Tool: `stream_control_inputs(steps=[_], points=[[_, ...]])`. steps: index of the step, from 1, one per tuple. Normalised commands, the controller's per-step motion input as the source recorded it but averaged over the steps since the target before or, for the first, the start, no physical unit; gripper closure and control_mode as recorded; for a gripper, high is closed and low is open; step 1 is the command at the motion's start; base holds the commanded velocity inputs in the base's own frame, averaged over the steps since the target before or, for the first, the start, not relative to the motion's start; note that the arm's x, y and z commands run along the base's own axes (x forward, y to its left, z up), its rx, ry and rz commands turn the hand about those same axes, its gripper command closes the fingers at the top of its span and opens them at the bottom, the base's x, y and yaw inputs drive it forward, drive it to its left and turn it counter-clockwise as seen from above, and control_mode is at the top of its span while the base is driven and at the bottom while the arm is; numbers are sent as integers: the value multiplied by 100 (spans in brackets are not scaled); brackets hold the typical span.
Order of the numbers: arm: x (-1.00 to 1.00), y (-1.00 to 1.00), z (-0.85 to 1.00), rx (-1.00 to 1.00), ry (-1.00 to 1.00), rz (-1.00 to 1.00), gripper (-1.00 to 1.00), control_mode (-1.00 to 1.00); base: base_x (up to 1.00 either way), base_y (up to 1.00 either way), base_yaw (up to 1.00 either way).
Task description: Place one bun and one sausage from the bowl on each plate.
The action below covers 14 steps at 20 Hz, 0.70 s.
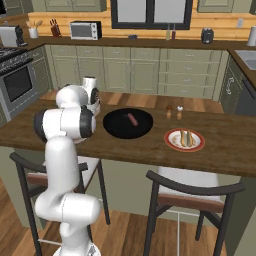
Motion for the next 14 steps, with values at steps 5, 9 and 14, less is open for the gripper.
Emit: stream_control_inputs(steps=[5,9,14], points=[[-12,-90,50,9,-3,-40,-100,-100,0,0,0],[-18,-82,17,0,-1,-46,-100,-100,0,0,0],[-8,-69,3,-1,0,-45,-100,-100,0,0,0]])
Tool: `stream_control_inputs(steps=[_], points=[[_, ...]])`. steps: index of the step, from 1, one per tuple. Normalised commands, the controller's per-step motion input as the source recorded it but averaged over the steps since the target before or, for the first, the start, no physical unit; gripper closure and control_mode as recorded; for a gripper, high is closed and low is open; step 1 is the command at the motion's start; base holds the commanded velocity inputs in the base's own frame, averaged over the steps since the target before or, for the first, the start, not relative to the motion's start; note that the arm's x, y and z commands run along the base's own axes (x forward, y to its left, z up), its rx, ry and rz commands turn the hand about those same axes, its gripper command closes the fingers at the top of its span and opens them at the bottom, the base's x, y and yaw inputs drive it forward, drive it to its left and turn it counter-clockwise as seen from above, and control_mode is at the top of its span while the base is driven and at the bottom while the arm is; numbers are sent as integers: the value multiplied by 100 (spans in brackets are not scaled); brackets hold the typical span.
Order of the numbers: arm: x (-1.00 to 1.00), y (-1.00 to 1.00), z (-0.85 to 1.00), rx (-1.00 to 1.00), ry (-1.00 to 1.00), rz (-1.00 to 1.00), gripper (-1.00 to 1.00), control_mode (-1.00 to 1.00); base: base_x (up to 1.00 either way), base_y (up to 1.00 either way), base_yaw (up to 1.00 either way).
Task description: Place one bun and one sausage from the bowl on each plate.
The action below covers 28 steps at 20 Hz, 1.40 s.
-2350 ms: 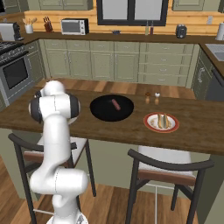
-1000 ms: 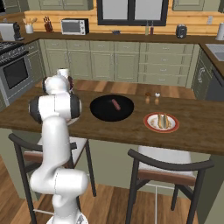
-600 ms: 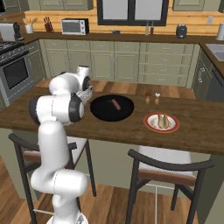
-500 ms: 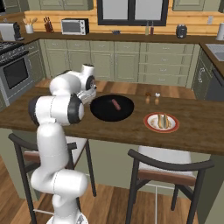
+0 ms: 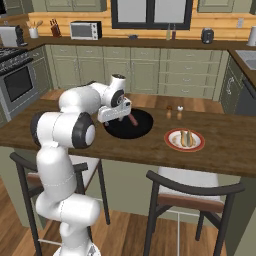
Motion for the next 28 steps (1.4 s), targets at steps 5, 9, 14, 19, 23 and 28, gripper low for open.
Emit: stream_control_inputs(steps=[5,9,14,19,23,28], points=[[23,-46,13,-3,0,-38,-100,-100,0,0,0],[43,-22,0,-8,3,-34,-100,-100,0,0,0],[91,0,-12,-1,8,-27,-100,-100,0,0,0],[100,-8,-44,3,6,-1,-100,-100,0,0,0],[59,-39,-32,2,-3,0,-100,-100,0,0,0],[9,-22,-21,0,-19,2,-100,-100,0,0,0]])
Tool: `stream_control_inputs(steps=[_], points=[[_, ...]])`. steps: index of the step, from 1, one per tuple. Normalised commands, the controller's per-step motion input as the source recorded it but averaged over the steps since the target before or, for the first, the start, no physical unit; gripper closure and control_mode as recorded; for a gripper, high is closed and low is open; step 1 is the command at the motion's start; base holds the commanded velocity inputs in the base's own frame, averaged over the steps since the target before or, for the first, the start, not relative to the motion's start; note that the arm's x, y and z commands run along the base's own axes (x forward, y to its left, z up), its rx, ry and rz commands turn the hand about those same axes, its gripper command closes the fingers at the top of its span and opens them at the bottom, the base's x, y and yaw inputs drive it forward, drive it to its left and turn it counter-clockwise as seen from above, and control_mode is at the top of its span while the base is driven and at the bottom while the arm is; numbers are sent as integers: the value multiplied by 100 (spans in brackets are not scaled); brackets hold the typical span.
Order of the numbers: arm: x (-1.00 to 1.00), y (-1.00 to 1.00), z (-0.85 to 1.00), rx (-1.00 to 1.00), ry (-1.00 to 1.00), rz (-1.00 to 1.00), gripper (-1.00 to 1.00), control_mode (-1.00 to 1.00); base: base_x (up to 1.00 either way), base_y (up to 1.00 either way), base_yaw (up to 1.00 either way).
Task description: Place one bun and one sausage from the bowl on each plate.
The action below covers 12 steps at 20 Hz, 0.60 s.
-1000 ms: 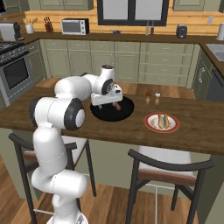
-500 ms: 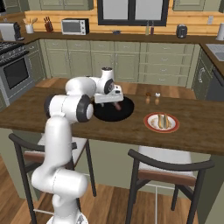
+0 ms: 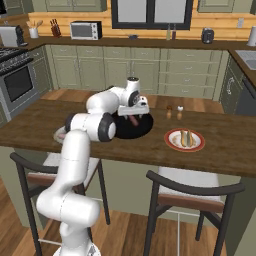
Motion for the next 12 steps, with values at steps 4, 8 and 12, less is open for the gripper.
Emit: stream_control_inputs(steps=[4,8,12], points=[[-67,0,-77,0,-26,14,-100,-100,0,0,0],[-40,6,-52,-3,-26,12,-100,-100,0,0,0],[7,13,-17,-5,-28,5,-100,-100,0,0,0]])
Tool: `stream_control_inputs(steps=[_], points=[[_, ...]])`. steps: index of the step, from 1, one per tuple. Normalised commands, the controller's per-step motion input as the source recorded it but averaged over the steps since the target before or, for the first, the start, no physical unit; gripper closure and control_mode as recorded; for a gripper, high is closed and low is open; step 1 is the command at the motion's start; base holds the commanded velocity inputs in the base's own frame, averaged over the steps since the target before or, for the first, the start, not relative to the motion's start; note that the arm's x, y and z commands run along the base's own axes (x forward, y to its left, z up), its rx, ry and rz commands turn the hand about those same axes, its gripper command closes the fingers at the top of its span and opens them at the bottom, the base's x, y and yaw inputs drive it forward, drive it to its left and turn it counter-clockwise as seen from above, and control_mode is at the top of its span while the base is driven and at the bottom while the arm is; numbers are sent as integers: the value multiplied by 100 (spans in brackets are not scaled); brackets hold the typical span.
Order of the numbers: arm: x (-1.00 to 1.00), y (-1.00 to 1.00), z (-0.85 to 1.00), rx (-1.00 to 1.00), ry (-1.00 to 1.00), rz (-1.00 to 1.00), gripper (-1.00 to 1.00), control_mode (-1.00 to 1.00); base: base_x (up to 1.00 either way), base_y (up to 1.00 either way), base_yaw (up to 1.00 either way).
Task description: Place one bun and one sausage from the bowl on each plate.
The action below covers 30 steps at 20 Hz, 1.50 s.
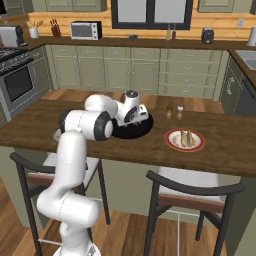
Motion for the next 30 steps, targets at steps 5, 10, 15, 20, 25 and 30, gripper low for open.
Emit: stream_control_inputs(steps=[5,10,15,20,25,30], points=[[3,8,34,-2,-7,0,-100,-100,0,0,0],[27,0,57,0,6,0,-100,-100,0,0,0],[23,-6,-15,1,9,0,-100,-100,0,0,0],[30,-5,-17,0,7,0,-100,-100,0,0,0],[47,0,0,0,3,0,-100,-100,0,0,0],[23,0,-23,0,5,0,-100,-100,0,0,0]])
